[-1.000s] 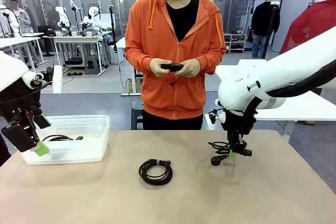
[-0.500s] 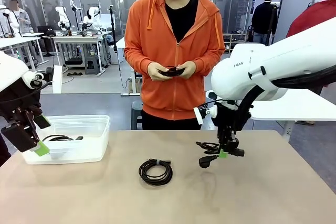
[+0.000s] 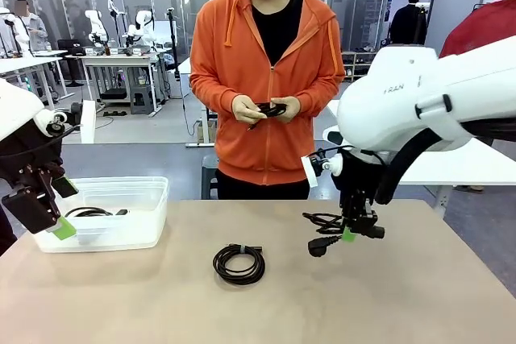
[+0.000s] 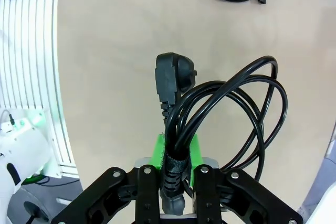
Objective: Organize and store the cables.
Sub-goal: Place the Power Cable into the Organizing box.
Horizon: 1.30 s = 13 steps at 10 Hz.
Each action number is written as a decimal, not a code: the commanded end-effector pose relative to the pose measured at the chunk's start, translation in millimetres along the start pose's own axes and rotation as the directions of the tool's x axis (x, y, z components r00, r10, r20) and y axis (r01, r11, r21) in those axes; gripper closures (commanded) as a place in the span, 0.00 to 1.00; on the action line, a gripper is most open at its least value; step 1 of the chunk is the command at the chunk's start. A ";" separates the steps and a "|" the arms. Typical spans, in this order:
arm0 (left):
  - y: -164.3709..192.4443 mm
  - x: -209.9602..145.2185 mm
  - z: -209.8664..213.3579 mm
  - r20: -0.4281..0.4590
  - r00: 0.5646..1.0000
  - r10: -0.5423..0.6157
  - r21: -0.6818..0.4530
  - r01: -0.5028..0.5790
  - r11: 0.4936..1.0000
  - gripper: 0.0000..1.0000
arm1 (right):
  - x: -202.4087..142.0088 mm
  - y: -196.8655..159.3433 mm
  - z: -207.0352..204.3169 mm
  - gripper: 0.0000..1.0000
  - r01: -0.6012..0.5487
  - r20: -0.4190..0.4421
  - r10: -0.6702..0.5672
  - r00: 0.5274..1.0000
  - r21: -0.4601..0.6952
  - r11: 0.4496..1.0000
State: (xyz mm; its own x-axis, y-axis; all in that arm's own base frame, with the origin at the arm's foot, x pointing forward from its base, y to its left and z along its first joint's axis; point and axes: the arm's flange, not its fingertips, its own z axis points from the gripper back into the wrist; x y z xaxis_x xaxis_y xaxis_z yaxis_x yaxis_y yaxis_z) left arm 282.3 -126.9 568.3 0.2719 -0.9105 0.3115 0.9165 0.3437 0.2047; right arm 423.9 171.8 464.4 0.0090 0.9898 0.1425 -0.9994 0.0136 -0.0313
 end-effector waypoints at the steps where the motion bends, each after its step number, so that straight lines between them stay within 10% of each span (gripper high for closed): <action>1: -0.8 0.4 0.1 -0.001 1.000 -0.003 0.000 0.003 1.000 0.00 | 1.0 16.5 16.4 1.00 0.041 -0.028 -0.042 0.999 -0.041 0.998; 12: -0.8 0.4 0.1 -0.001 1.000 -0.003 0.000 0.003 1.000 0.00 | 0.4 31.1 47.0 1.00 0.016 -0.013 -0.016 1.000 -0.011 1.000; 13: -0.8 0.4 0.1 -0.001 1.000 -0.003 0.000 0.003 1.000 0.00 | 1.1 32.1 46.2 0.79 0.026 -0.008 -0.026 1.000 -0.006 1.000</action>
State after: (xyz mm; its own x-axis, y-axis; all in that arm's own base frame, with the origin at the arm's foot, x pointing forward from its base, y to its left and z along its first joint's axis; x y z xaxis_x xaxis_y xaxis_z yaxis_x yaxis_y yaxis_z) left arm 282.3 -126.9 568.4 0.2719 -0.9105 0.3116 0.9165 0.3437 0.2047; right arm 390.2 167.0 509.2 0.0346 0.9902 0.1357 -0.9987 0.0394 -0.0332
